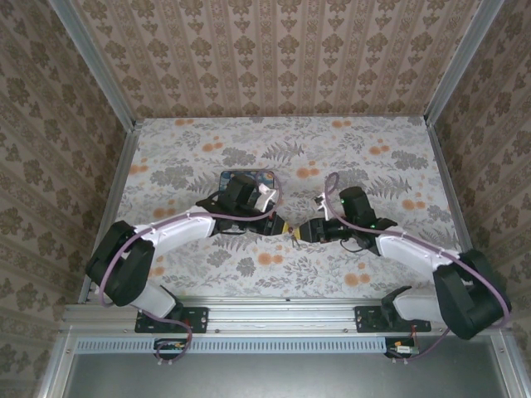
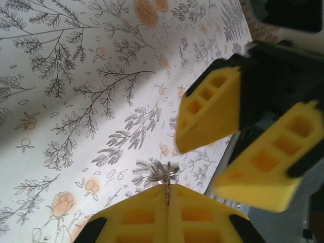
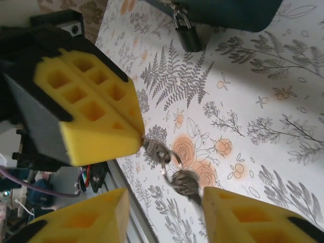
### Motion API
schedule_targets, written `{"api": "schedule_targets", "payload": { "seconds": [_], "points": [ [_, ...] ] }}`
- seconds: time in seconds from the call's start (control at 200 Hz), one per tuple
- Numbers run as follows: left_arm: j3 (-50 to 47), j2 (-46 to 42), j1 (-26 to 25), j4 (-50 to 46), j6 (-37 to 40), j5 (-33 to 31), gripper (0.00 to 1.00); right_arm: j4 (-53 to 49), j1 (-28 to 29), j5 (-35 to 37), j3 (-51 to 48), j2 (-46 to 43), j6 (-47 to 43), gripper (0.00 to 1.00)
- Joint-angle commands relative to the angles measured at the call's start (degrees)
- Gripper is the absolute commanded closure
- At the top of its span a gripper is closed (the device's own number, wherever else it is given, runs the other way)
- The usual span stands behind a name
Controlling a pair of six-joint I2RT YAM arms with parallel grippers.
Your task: Unlock a padlock with a key
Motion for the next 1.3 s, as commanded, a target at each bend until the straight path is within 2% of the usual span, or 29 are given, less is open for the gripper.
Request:
{"api": "schedule_targets", "payload": {
  "seconds": [0.0, 0.045, 0.095, 0.15, 0.315, 0.54, 0.69, 0.85, 0.96, 1.025, 1.055, 1.105, 1.16, 1.295],
  "points": [
    [2.11, -3.31, 0.16, -2.28, 12.33, -1.08, 1.0, -7.12, -3.42, 0.12, 1.22, -6.46, -0.22, 0.53],
    [3.02, -4.27, 0.17, -2.82, 14.89, -4.83, 1.0, -7.16, -4.89, -0.63, 0.91, -8.15, 1.17, 0.52],
    [3.74, -4.77, 0.2, -2.06, 17.63, -5.34, 1.0, -6.85, -5.64, -1.61, 1.13, -9.33, 2.64, 0.52],
    [4.83, -4.4, 0.15, -1.06, 19.49, -3.55, 1.0, -6.96, -5.74, -2.91, 2.2, -10.07, 2.72, 0.53],
    [11.28, -0.15, 0.06, -5.51, 22.57, 8.85, 1.0, -5.66, -5.74, -6.1, 3.08, -12.49, -2.93, 0.58],
    [10.76, -0.81, -0.12, -5.16, 21.43, 11.76, 1.0, 3.24, -5.76, -9.61, 1.62, -12.7, -2.15, 0.7],
    [9.57, -3.14, -0.12, -4.78, 22.33, 10.5, 1.0, 2.9, -5.83, -8.61, 2.11, -11.66, -0.24, 0.68],
    [9.58, -3.81, -0.29, -6.51, 25.09, 9.11, 1.0, 1.53, -5.83, -5.84, 4.55, -9.48, 7.36, 0.59],
    [9.11, -4.75, -1.11, -6.27, 27.53, 4.78, 1.0, -1.54, -6.11, -1.12, 6.04, -8.14, 13.36, 0.55],
    [5.86, -6.55, -2.08, -1.46, 29.9, -0.32, 1.0, -1.84, -6.55, 1.58, 6.13, -7.64, 19.06, 0.53],
    [3.1, -7.74, -3.12, 2.37, 33.12, -2.57, 1.0, -1.55, -6.6, 2.49, 6.07, -7.55, 21.83, 0.53],
    [-1.16, -10.01, -5.48, 7.93, 39.18, -10.91, 1.0, -1.5, -6.6, 4.08, 5.87, -7.72, 26.35, 0.55],
    [-4.35, -11.2, -7.24, 12.68, 45.46, -15.8, 1.0, -1.95, -6.61, 5.85, 5.87, -8.11, 30.67, 0.57],
    [-4.36, -10.71, -8.17, 14.73, 54.87, -18.46, 1.0, -1.88, -5.95, 7.14, 6.19, -8.01, 38.55, 0.61]
  ]
}}
